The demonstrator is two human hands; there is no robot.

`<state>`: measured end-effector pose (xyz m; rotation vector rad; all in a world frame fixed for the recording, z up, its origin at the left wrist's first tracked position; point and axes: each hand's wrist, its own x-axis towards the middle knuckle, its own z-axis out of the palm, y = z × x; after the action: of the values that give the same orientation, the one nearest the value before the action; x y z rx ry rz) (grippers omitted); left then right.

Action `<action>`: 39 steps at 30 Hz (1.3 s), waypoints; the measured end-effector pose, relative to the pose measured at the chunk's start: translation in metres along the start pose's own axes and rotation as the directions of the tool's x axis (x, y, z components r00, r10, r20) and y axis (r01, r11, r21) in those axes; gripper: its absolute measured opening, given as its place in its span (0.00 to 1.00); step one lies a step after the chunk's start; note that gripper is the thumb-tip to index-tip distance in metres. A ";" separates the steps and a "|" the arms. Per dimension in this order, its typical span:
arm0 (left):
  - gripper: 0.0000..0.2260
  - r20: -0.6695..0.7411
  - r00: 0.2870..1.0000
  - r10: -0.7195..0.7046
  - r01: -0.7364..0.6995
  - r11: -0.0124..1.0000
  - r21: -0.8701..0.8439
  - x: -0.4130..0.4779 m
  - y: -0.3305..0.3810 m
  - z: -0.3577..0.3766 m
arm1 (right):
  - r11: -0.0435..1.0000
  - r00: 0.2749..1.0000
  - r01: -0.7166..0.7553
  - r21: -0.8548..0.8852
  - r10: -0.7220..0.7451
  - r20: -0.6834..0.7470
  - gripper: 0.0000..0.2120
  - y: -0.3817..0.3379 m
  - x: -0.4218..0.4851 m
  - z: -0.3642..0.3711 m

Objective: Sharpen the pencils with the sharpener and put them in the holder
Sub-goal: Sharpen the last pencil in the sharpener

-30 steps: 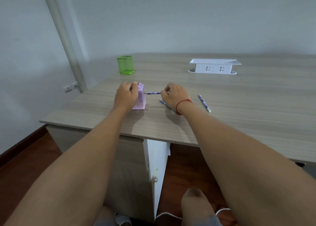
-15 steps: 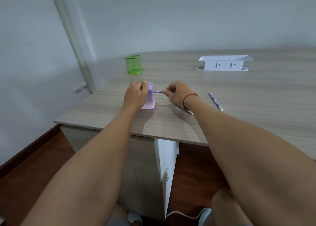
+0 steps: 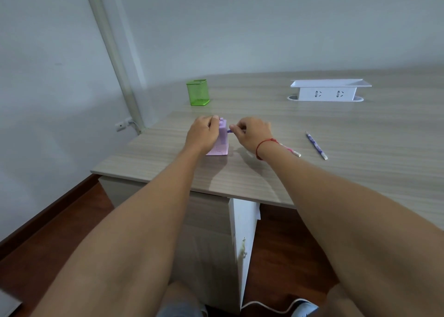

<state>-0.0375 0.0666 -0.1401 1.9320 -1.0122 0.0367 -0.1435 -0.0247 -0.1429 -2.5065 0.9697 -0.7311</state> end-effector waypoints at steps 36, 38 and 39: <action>0.11 0.282 0.956 0.083 -0.214 0.853 0.475 -0.018 -0.060 -0.041 | 0.885 0.947 0.244 -0.395 -0.305 -0.098 0.18 -0.057 -0.009 0.050; 0.11 0.307 0.948 0.086 -0.235 0.838 0.493 -0.014 -0.061 -0.043 | 0.866 0.936 0.255 -0.431 -0.332 -0.113 0.16 -0.058 -0.007 0.047; 0.11 0.320 0.944 0.083 -0.245 0.825 0.509 -0.012 -0.059 -0.044 | 0.863 0.941 0.281 -0.419 -0.335 -0.058 0.16 -0.058 -0.007 0.044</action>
<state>0.0095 0.1202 -0.1619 2.4056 -1.4874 0.1659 -0.0922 0.0271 -0.1518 -3.0640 0.8365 -0.8706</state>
